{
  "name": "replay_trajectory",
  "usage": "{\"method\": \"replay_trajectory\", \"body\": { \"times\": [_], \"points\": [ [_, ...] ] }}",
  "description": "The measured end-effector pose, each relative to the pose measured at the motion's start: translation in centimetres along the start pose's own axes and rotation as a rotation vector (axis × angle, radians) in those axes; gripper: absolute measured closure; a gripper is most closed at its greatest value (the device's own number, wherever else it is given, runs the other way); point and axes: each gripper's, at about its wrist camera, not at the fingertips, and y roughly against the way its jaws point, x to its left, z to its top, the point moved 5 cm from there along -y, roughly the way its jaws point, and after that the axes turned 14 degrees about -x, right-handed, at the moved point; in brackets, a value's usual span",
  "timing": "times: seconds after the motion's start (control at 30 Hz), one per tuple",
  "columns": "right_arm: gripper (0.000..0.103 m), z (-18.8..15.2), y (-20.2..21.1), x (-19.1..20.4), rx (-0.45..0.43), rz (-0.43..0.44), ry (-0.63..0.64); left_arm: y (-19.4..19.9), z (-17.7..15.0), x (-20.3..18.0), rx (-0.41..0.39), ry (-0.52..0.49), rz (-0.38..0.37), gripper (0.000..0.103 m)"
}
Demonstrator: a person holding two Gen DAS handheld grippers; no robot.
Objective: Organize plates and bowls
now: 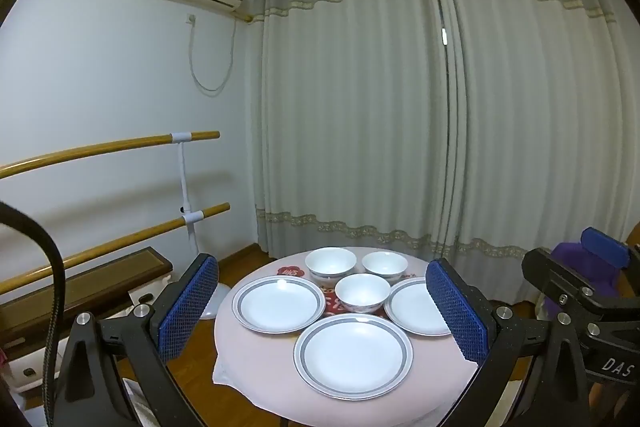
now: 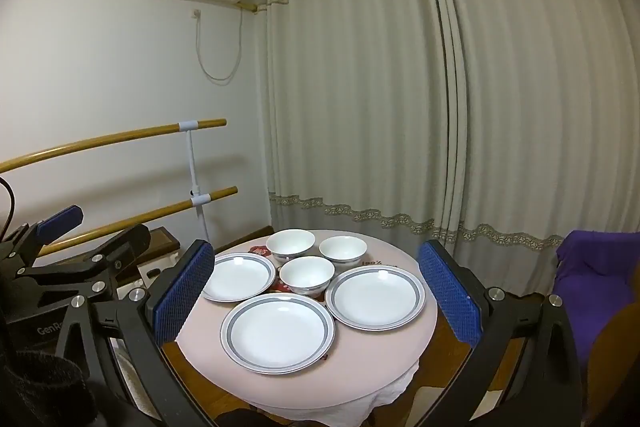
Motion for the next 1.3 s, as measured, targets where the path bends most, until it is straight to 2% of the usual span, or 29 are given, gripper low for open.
{"method": "replay_trajectory", "body": {
  "times": [1.3],
  "points": [
    [0.000,0.58,0.25,-0.25,-0.019,0.013,0.014,0.86,0.49,-0.66,-0.023,0.002,0.009,0.001]
  ]
}}
